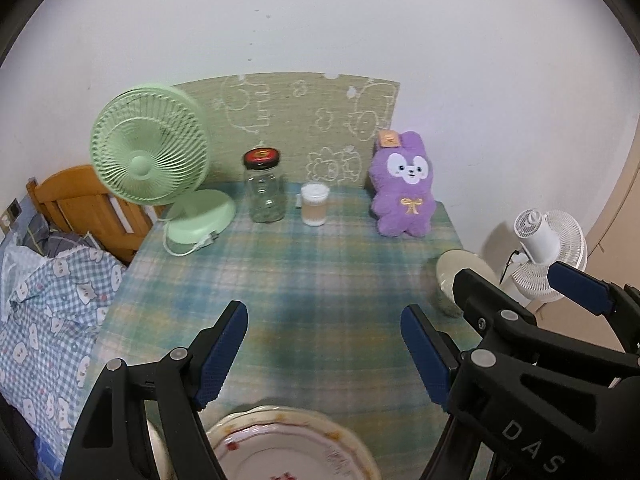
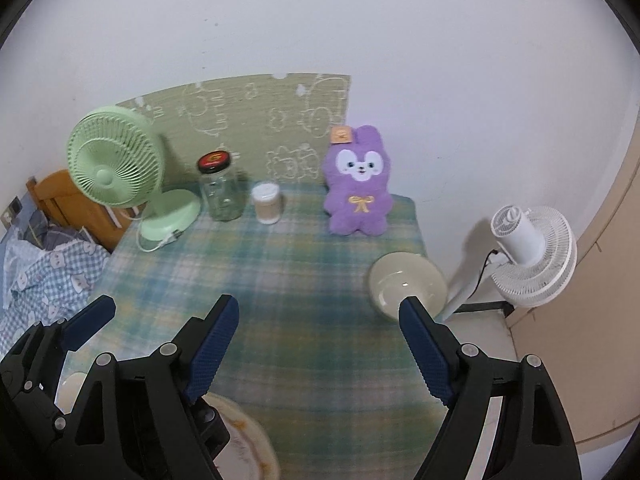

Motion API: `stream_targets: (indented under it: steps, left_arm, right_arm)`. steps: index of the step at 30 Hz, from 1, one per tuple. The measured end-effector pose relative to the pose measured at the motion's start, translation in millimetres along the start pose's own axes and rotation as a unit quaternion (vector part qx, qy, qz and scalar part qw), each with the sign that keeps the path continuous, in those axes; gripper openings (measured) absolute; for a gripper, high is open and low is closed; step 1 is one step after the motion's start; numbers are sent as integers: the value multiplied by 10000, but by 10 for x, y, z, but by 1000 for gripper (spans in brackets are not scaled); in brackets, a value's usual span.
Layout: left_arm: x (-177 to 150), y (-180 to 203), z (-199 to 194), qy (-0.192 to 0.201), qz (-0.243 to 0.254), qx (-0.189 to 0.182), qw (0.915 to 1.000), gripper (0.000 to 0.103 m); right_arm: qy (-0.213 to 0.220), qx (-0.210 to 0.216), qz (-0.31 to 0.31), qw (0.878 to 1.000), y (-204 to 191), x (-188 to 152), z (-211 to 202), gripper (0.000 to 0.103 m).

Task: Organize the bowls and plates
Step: 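Withdraw both tools and move them to the beige bowl by the white fan, then close both tools on the rim of the beige bowl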

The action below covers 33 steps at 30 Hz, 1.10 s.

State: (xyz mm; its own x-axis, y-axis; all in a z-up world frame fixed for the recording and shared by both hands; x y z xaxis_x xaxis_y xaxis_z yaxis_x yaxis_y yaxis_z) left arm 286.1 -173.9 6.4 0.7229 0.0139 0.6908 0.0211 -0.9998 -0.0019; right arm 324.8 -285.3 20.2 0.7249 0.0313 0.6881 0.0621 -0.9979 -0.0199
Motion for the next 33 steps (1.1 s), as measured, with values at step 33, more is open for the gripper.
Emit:
stream_targets:
  steps: [33]
  left_arm:
    - [298,1437,1342,-184,506,-145,9984,79]
  right_arm:
    - [-59,3,591,9982,1599,127,1257,86]
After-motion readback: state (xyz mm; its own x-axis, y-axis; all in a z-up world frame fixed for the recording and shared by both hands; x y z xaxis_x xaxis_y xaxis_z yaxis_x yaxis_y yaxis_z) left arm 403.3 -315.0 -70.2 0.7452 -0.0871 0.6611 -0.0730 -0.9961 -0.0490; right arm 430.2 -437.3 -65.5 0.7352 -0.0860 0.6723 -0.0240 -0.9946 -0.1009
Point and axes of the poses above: each gripper's, at about its wrist camera, not at the fingertips, and z roughly the way its jaws point, y to its right, x to its top, the point moved 9 cm from there along z, roughly the way its jaws point, and after that the axes turned 4 degrees about z, right-handed, at the moved point
